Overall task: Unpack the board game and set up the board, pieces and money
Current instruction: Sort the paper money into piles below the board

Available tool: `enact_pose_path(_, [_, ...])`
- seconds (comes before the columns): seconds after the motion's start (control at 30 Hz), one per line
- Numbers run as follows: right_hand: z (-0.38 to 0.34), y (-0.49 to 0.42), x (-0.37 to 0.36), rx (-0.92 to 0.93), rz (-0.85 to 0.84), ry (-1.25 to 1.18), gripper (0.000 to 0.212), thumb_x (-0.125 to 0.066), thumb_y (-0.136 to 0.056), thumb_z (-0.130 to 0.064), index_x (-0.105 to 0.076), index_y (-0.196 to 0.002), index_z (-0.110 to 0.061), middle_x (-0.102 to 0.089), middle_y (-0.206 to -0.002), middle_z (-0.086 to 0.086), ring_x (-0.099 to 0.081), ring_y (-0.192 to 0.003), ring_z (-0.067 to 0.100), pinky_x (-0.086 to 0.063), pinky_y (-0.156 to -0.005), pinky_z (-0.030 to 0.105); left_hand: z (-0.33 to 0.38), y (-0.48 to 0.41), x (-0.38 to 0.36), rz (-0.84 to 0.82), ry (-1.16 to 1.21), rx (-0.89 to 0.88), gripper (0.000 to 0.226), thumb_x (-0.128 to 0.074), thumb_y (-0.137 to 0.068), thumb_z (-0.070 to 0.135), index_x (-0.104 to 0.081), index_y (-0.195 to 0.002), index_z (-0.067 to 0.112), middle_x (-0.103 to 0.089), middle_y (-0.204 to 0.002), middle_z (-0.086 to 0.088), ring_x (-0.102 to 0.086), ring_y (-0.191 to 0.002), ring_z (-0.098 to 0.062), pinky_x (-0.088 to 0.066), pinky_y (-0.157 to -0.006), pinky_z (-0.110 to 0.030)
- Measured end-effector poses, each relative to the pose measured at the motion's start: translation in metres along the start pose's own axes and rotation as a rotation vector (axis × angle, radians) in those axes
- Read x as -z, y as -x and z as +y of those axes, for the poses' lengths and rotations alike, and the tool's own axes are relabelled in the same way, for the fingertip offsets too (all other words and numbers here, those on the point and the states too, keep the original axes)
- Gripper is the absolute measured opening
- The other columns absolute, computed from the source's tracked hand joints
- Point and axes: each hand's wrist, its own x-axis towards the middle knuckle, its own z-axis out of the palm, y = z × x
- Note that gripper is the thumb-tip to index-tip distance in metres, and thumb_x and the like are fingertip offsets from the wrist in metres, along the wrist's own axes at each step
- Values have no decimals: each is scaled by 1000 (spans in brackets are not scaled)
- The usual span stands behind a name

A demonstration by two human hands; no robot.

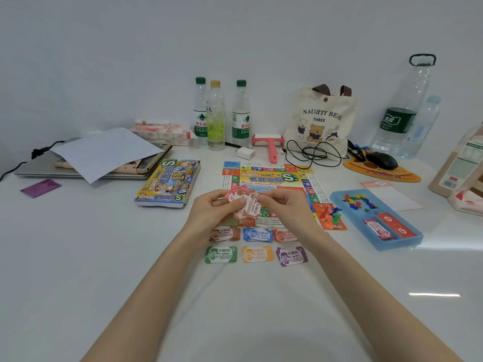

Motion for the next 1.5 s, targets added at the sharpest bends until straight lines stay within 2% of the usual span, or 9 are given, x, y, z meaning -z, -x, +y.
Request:
enact_pose_path(0.17, [-3,-4,3,30,35,46,5,-67,-89,-21,-70,-93,-20,-70,-86,-7,-60,-69,-9,-43,-67,8,2,-7,11,143,31,-38,29,-78,-76,11,-67,-103,5,-75,-92,-12,-71,-79,-20,-58,-76,-32])
enact_pose_path(0.33, [-8,-11,-3,67,-30,150,5,-64,-91,-20,-66,-94,-16,-65,-82,-8,-51,-56,-13,-40,-55,7,8,-11,28,218,132,-82,20,-75,-79,10,-68,-98,8,-75,-85,-5,-71,-72,-11,-58,-65,-21])
enact_pose_path(0.53, [-8,-17,-19,36,-279,219,12,-64,-91,-22,-76,-95,-22,-72,-90,-9,-57,-70,-7,-45,-68,19,9,-12,39,262,170,-100,19,-73,-80,6,-68,-99,8,-75,-81,-2,-71,-69,-9,-56,-61,-19])
enact_pose_path(0.73, [-14,-15,-42,8,-325,227,5,-76,-81,-22,-73,-83,-19,-73,-74,-5,-66,-67,-1,-51,-63,14,9,-13,41,265,171,-128,15,-73,-81,6,-68,-95,8,-74,-75,1,-69,-66,-8,-56,-62,-19])
enact_pose_path(0.83, [-11,-15,-52,1,-350,282,8,-78,-79,-24,-74,-82,-18,-74,-75,-2,-70,-72,6,-58,-74,27,8,-14,42,255,159,-134,18,-73,-81,8,-69,-98,8,-74,-76,1,-69,-67,-8,-56,-65,-20])
enact_pose_path(0.97, [0,-14,-60,13,-317,430,10,-79,-75,-36,-73,-75,-28,-73,-72,-11,-66,-73,0,-54,-83,40,9,-14,41,242,167,-137,21,-73,-81,8,-69,-101,7,-74,-80,-1,-69,-69,-8,-56,-66,-20])
enact_pose_path(1.1, [2,-7,-63,40,-246,572,15,-77,-72,-49,-70,-72,-35,-68,-76,-20,-59,-82,-1,-38,-89,37,10,-14,40,233,186,-137,21,-72,-82,7,-68,-102,6,-75,-84,-3,-70,-72,-9,-56,-65,-20])
enact_pose_path(1.23, [3,-6,-61,48,-156,456,12,-77,-74,-44,-73,-77,-33,-69,-78,-20,-59,-86,-1,-41,-90,39,9,-14,41,221,168,-130,25,-72,-81,7,-68,-105,4,-74,-82,-2,-70,-71,-9,-57,-68,-21])
enact_pose_path(1.5, [-16,-9,-51,3,-34,96,16,-78,-79,-32,-72,-88,-20,-69,-80,-11,-54,-61,-16,-39,-56,2,9,-10,35,144,121,-61,34,-77,-76,7,-66,-107,1,-74,-93,-10,-70,-74,-15,-58,-66,-23])
